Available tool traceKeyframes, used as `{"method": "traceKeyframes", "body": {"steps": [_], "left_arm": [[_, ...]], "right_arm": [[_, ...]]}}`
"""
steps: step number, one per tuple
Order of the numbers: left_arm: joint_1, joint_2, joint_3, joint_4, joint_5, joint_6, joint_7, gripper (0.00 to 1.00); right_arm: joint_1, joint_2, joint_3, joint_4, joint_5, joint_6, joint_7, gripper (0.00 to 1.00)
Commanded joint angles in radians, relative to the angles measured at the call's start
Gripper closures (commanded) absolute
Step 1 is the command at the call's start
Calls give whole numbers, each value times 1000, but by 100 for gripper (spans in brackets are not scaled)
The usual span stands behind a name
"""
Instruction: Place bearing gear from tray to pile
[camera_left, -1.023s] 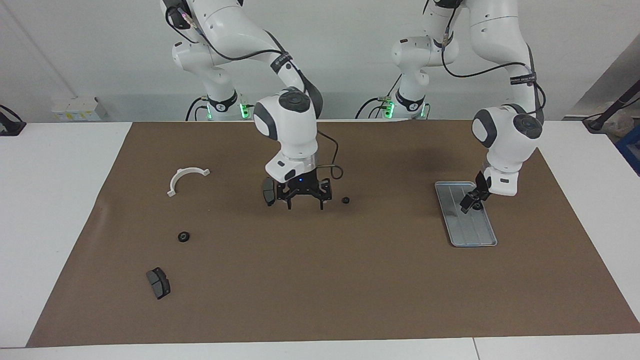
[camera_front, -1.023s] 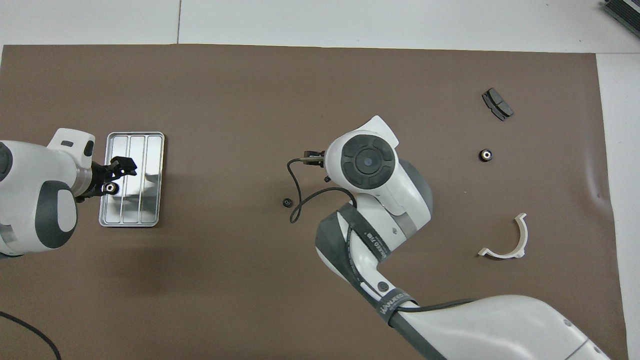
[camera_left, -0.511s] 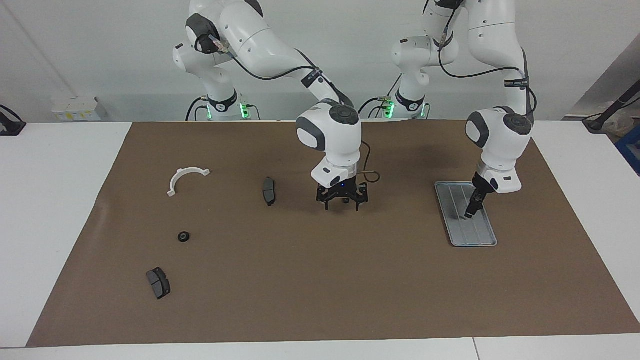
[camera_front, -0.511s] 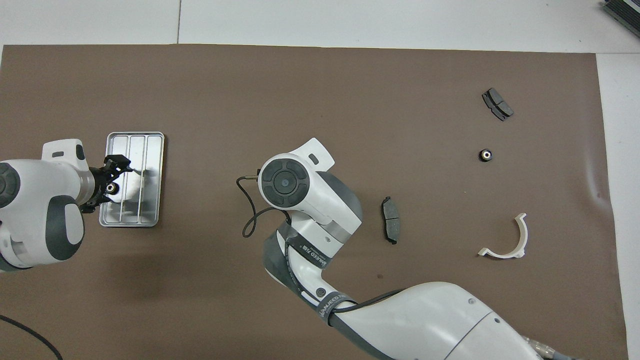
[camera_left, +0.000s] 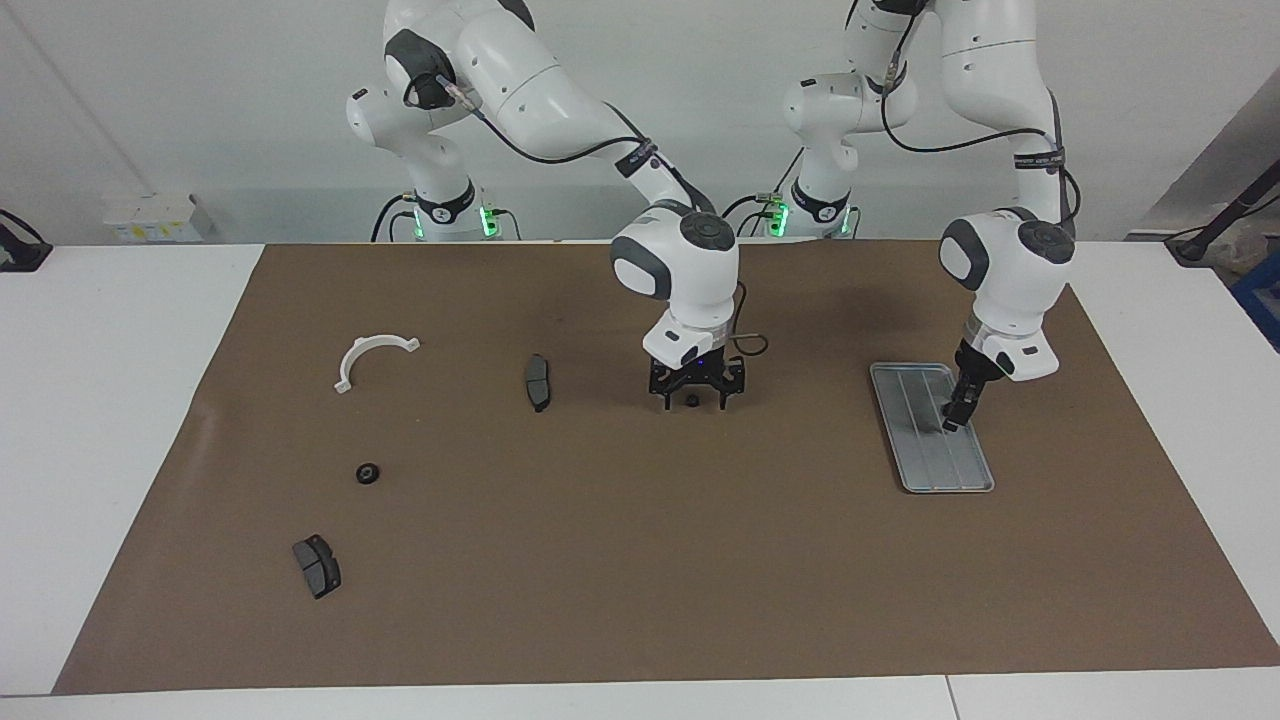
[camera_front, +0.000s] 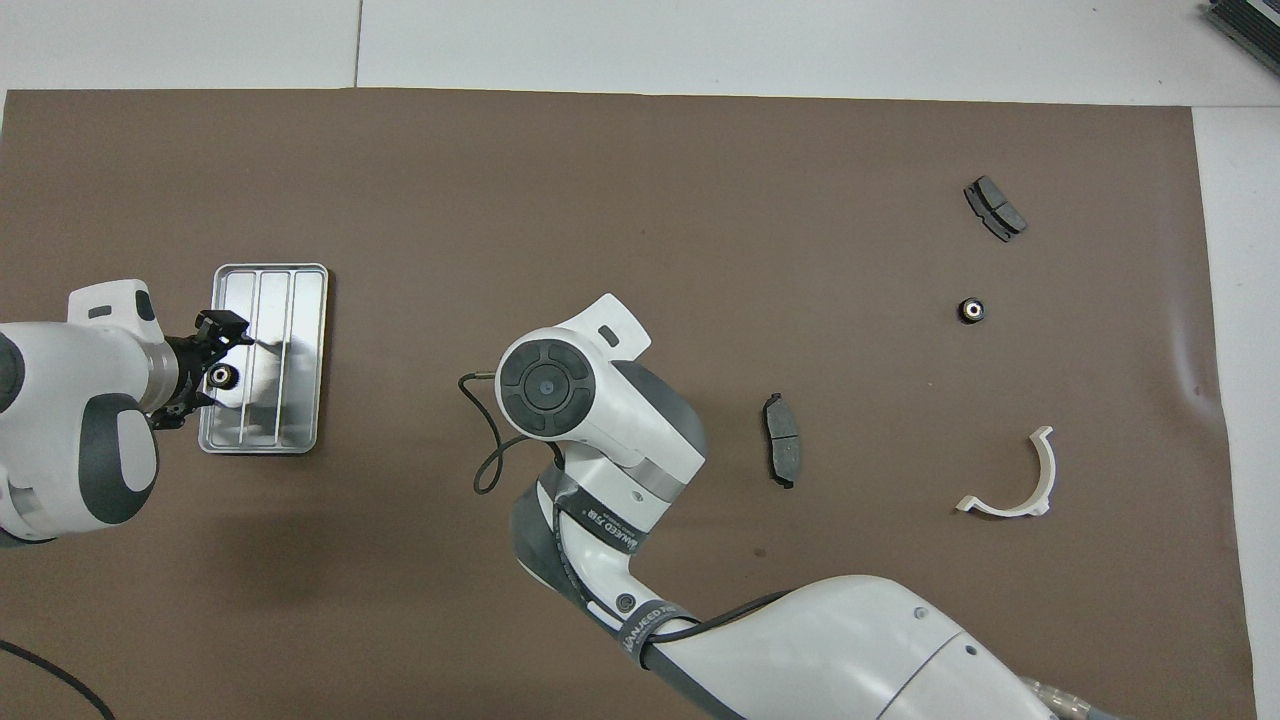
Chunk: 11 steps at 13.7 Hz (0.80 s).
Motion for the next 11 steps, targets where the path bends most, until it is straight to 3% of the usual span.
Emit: {"method": "traceKeyframes", "body": {"steps": [1,4,7,8,11], "left_arm": [[-14,-3,-8,-33,3,64,-103,30],[-51,6,-8,-33,3,97,-167,34],[-54,8,-8,-32,3,103,-168,37],[-54,8,-8,-32,3,104,-168,37],[-33,9,-5,-26,3,98,-138,37]], "right_arm": [[-3,-24,2,-39,-13,18,60,22],[-2,-26,7,-37,-13,4,71,48],[2,-29,7,-37,-12,-8,85,94],[8,-31,7,-37,-12,-11,91,100],[21,-34,7,-37,-12,-30,92,100]]}}
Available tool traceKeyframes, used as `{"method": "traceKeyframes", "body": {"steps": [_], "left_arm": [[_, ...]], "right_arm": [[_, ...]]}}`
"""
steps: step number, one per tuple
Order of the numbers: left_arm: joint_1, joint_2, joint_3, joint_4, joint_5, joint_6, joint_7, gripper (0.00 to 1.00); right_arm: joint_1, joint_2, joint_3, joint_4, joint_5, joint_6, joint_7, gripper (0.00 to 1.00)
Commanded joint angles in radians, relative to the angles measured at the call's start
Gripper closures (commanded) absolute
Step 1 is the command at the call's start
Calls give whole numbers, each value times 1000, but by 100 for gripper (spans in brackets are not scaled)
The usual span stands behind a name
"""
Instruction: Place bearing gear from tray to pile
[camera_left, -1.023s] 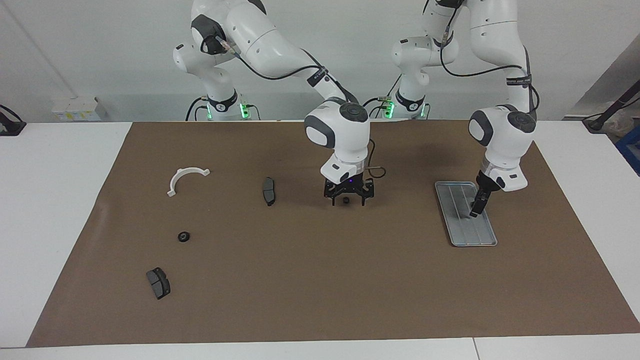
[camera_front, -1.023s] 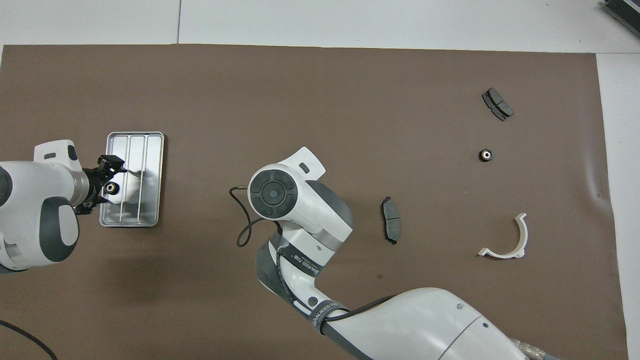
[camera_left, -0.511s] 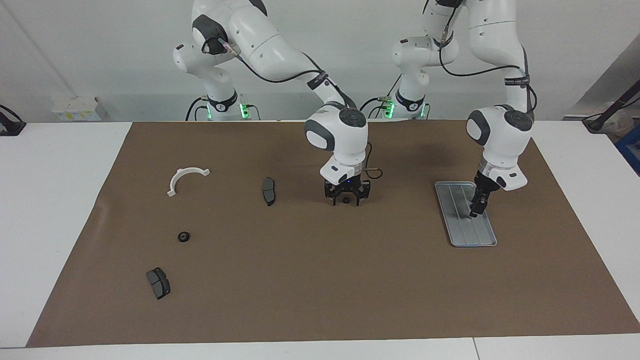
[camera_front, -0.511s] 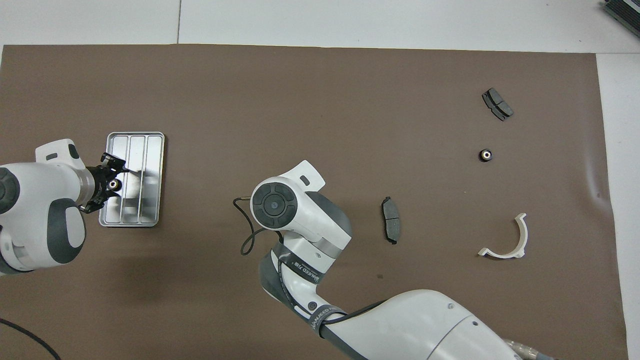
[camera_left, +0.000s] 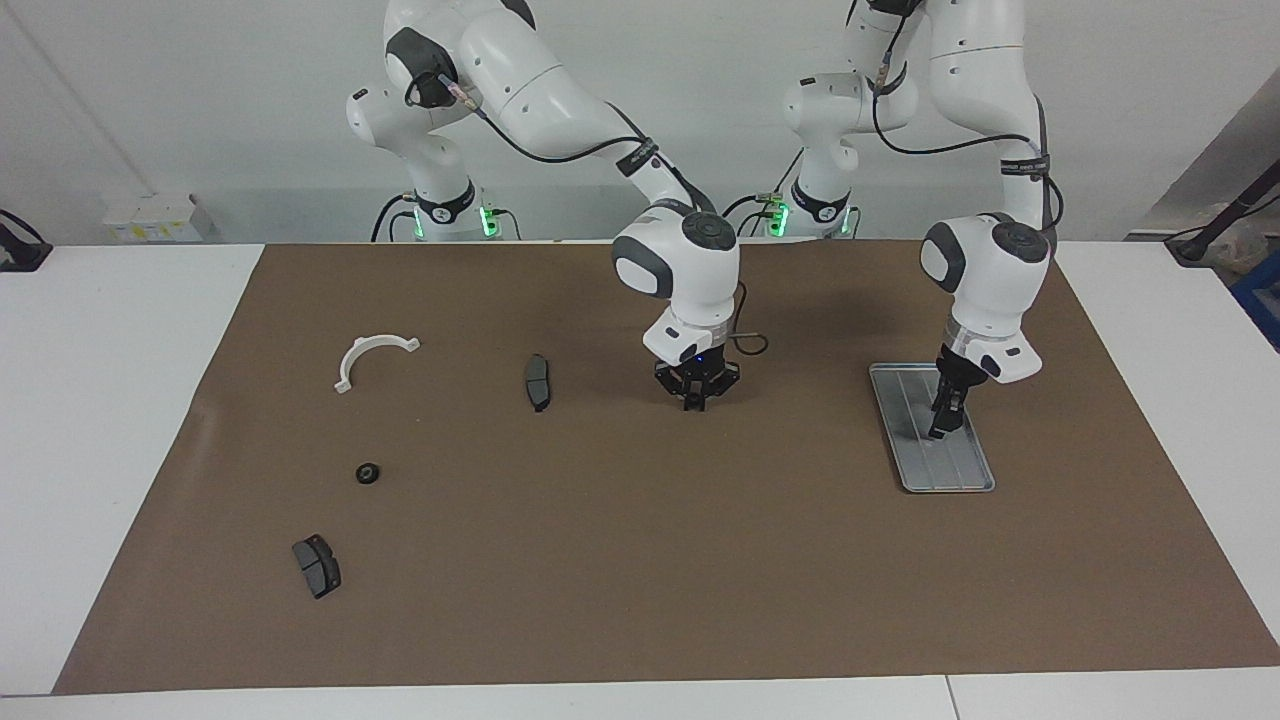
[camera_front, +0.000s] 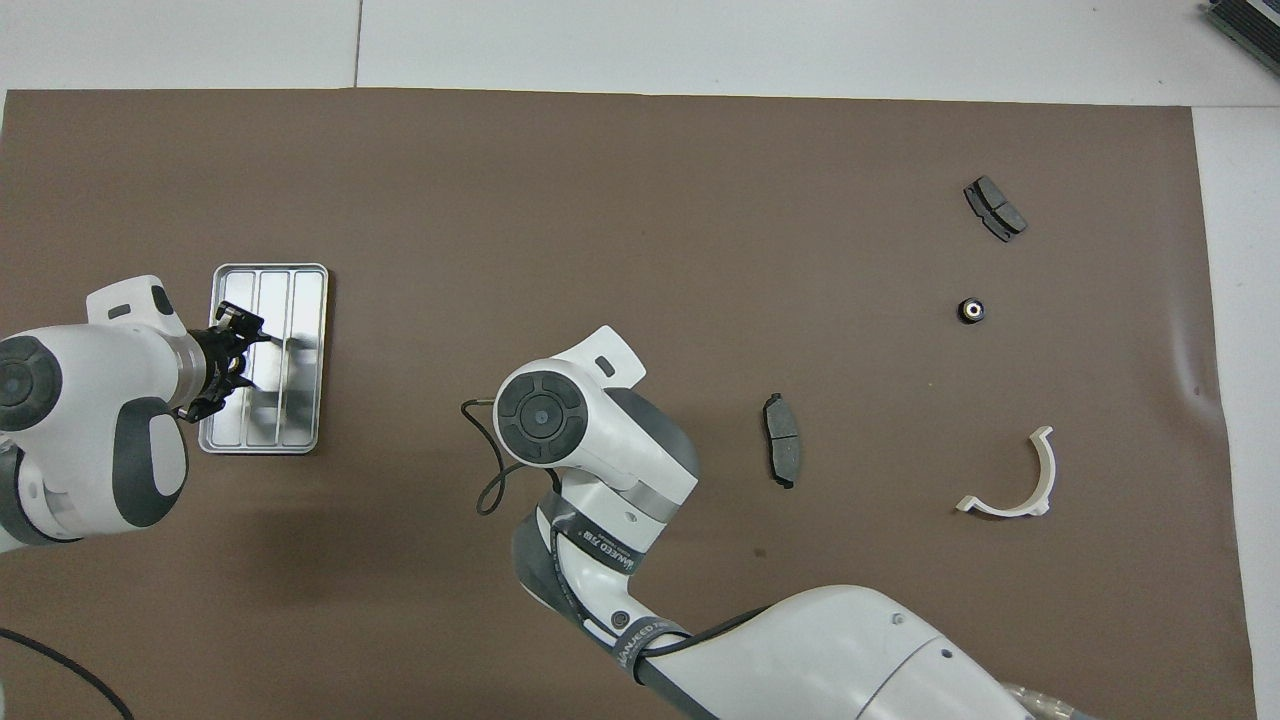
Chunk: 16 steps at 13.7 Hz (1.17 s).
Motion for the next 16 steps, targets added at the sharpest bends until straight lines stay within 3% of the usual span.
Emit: {"method": "traceKeyframes", "body": {"steps": [1,4,6,11,16], "left_arm": [[33,3,7,-11,3,25,36,37],[38,1,7,-13,3,15,108,33],[37,1,7,-13,3,12,131,32],[40,3,9,-13,3,25,147,32],[82,9,7,-19,3,28,141,34]], "right_arm": [[5,-29,5,-27,-12,-17,40,100],[-19,-50,1,-25,-18,-17,25,100],[-96,-81,1,-46,-18,-12,-44,100],[-321,-306,2,-337,-13,22,-291,100],[-513,-447,4,-525,-1,20,-574,100]]}}
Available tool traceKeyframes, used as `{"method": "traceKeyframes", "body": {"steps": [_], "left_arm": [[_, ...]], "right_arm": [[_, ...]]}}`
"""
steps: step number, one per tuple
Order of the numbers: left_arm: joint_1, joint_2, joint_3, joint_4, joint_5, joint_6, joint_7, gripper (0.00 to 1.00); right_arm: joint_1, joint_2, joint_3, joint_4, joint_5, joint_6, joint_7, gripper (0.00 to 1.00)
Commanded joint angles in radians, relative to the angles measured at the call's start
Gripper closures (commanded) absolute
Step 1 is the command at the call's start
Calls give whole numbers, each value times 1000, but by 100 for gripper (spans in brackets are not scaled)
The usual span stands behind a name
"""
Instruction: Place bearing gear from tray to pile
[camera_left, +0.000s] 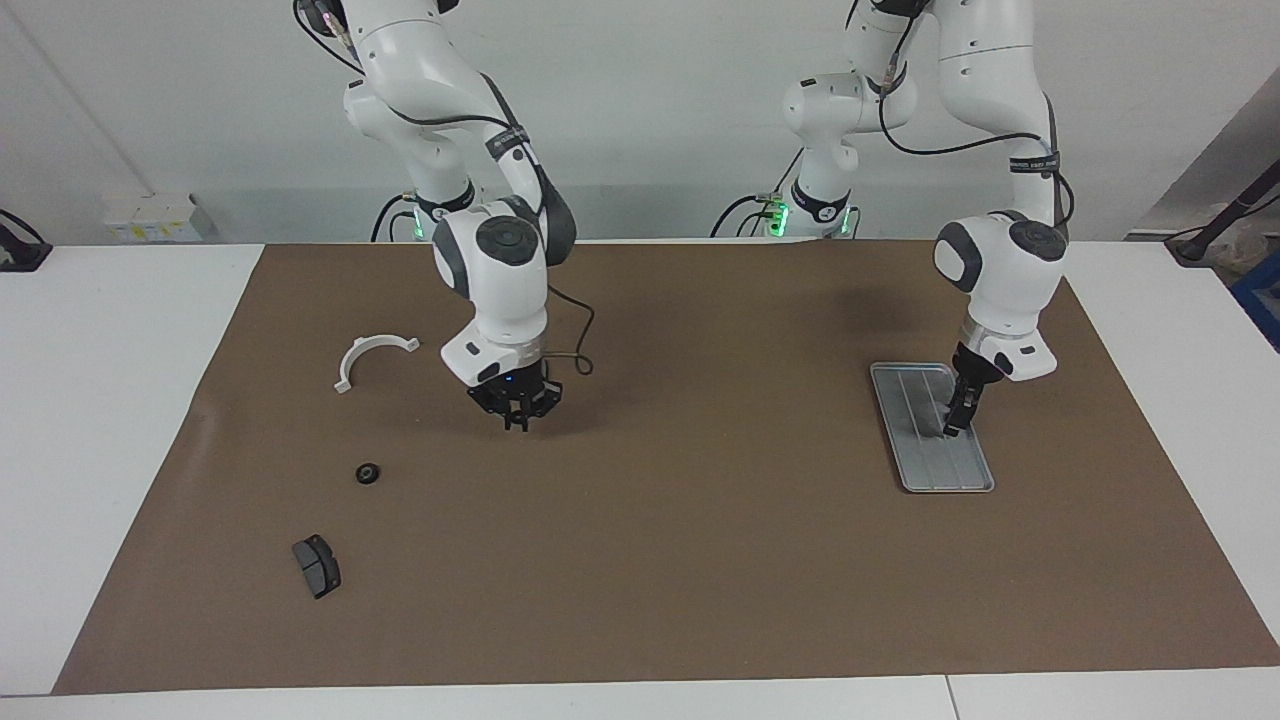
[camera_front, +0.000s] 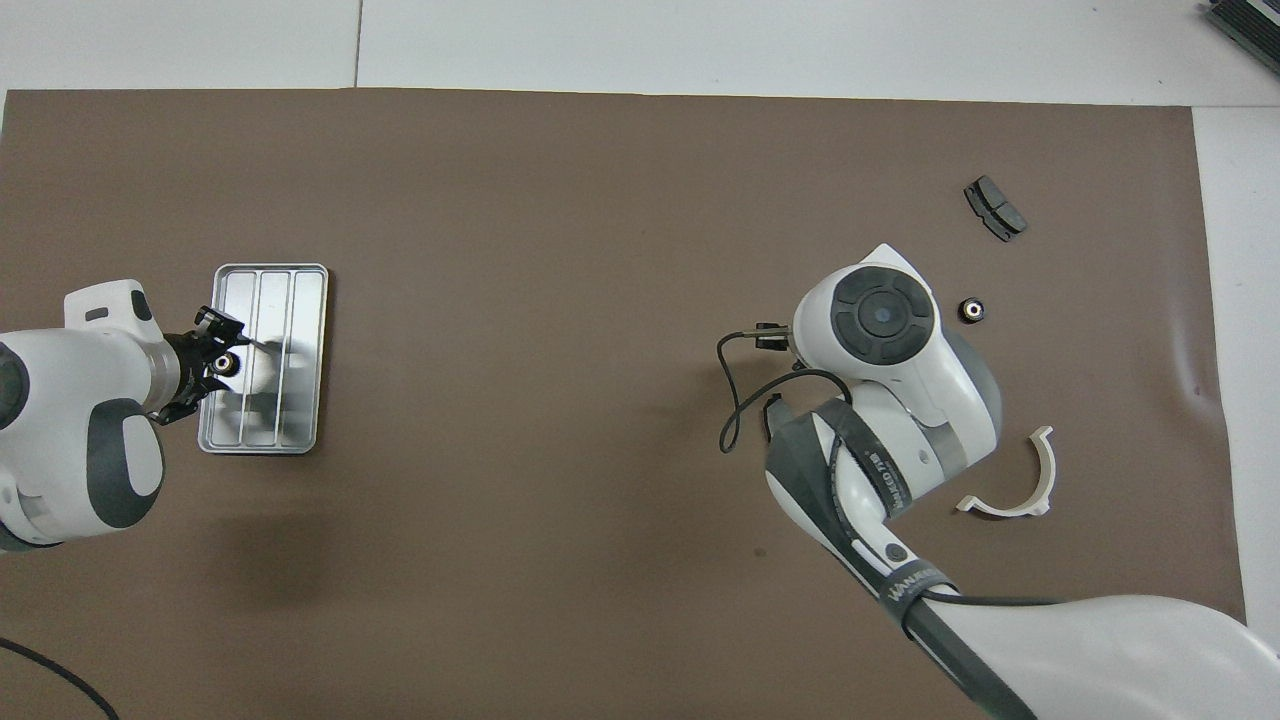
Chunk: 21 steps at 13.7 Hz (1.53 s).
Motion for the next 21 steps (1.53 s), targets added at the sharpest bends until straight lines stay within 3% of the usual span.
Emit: {"method": "traceKeyframes", "body": {"steps": [1,3,7,9,10,11,13,16,21], "left_arm": [[40,14,1,-19,5,29,7,34],[40,23,1,-19,5,32,5,37],[42,25,1,-20,5,46,3,56],[40,27,1,-20,5,46,8,68],[39,27,1,-20,5,44,17,75],[36,27,1,-20,5,44,23,81],[24,31,1,-8,6,44,25,91],[-27,42,0,58,6,26,19,91],[-229,43,0,168,6,-8,8,91]], "right_arm": [[-95,-93,17,-141,5,27,-144,100],[-158,-108,17,-175,7,27,-242,100],[-312,-108,17,-205,106,27,-546,100],[-349,-101,17,-214,117,30,-594,100],[-349,-101,16,-214,117,30,-596,65],[-350,-99,16,-214,117,30,-594,1],[-367,-95,14,-200,119,30,-586,0],[-375,-81,14,-119,119,19,-579,0],[-361,-69,16,33,177,-41,-481,0]]}}
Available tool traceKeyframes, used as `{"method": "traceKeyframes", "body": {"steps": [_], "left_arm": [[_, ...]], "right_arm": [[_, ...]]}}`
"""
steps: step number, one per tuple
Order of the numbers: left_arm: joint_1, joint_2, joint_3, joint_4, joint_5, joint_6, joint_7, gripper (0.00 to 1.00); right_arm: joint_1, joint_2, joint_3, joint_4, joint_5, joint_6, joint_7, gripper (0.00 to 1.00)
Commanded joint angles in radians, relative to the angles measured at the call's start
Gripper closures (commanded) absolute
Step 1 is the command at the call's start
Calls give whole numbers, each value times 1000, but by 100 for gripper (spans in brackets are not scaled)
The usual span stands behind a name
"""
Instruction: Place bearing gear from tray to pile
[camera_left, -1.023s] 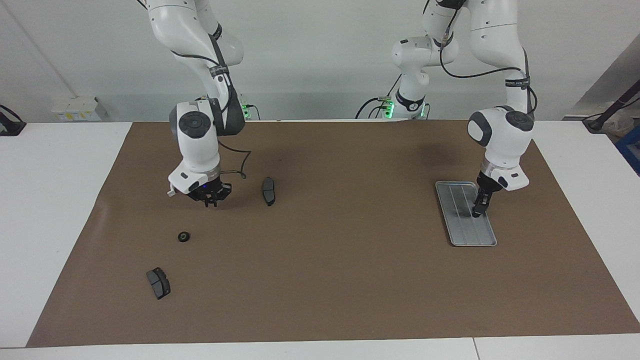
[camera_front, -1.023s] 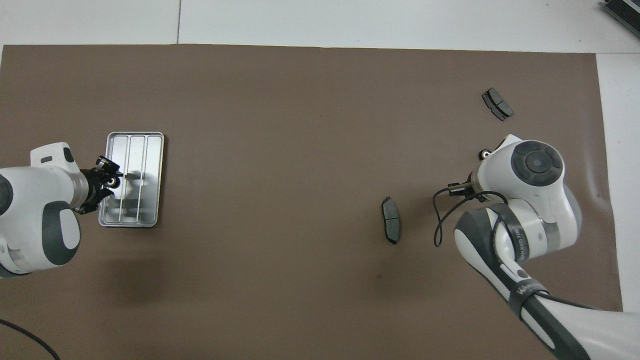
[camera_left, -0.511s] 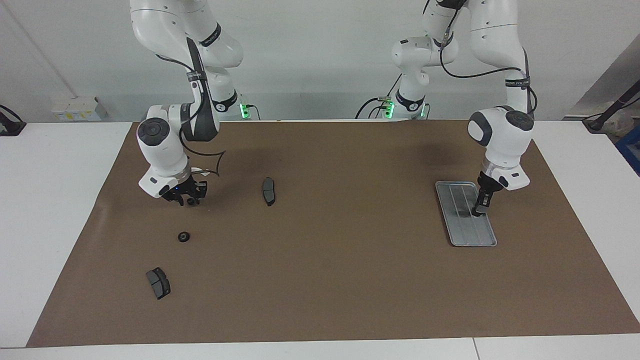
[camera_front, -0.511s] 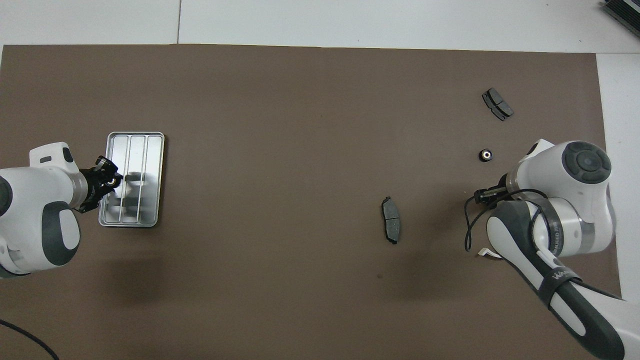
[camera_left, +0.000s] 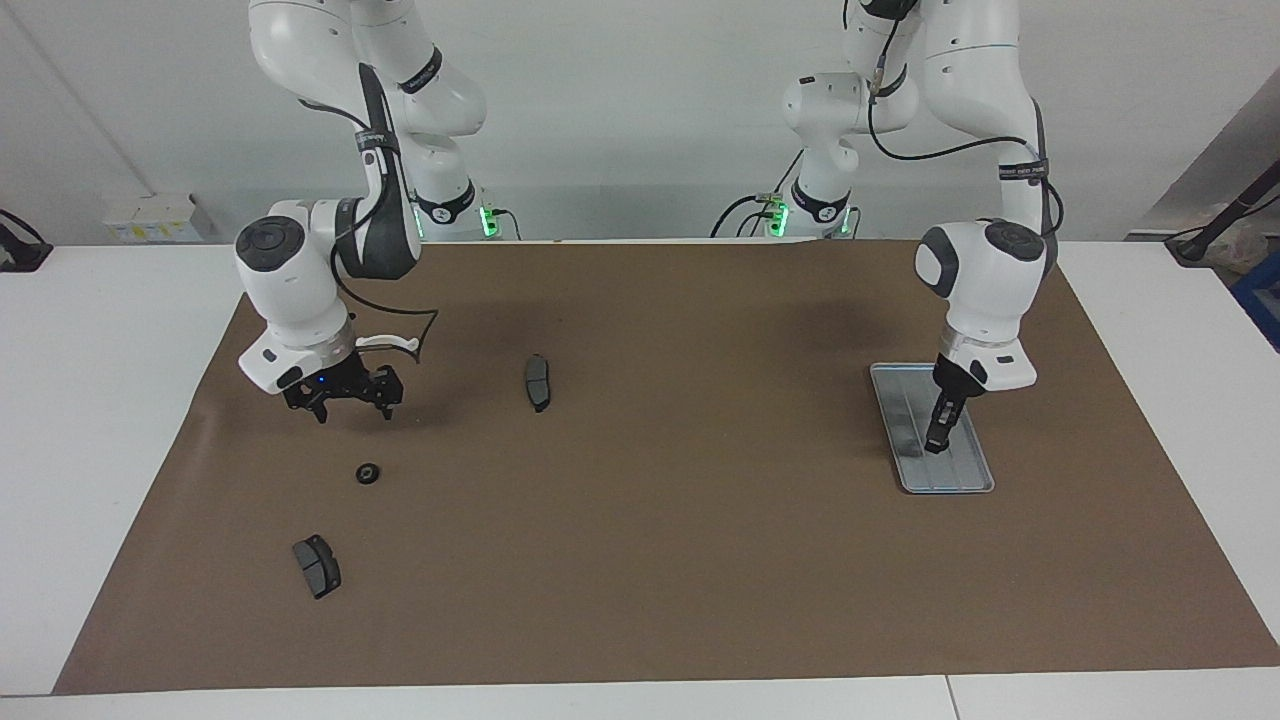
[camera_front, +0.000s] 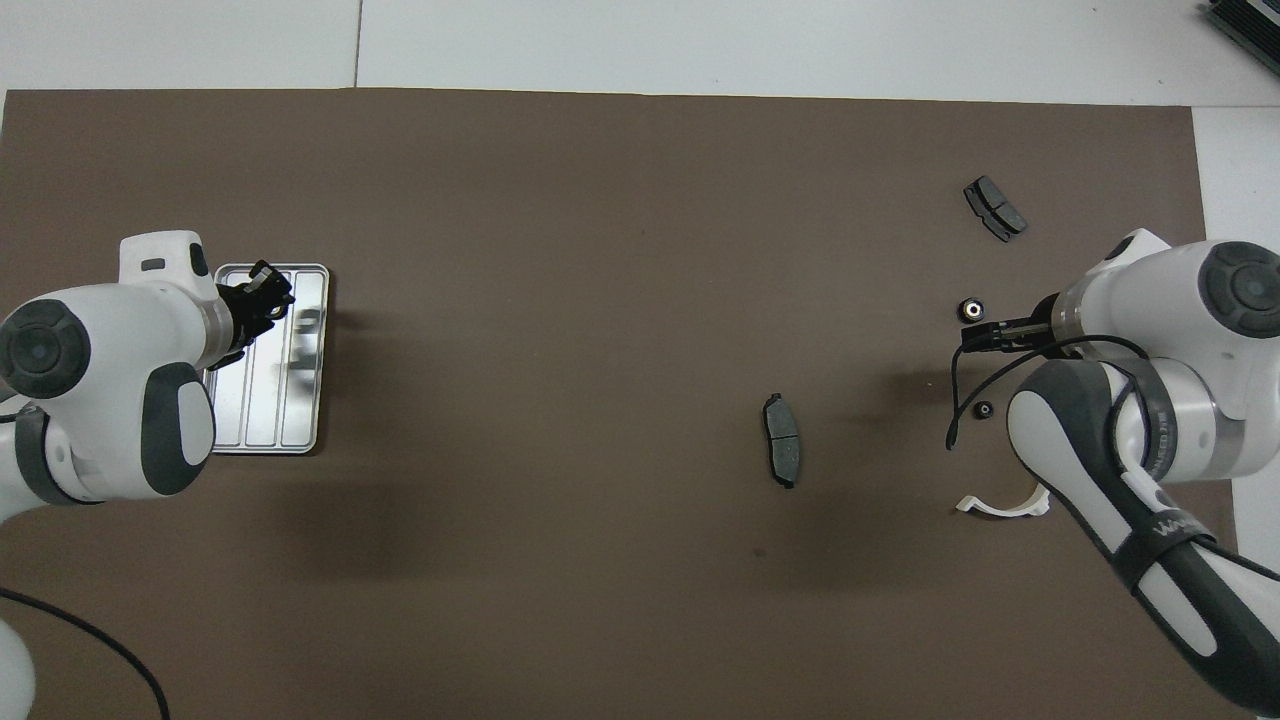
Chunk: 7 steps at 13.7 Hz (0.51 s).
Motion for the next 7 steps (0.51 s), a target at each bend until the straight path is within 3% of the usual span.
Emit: {"method": "traceKeyframes", "body": {"steps": [1,4,7], "left_arm": [[-128,15,15,47,5,-22,-7,91],[-294,9,15,44,5,-51,-9,91],[-440,0,14,40,5,-71,-4,91]], "right_arm": [[0,8,14,145,31,-127,36,0],[52,0,17,360,31,-352,92,0],[124,-69,17,387,31,-412,220,0]]}}
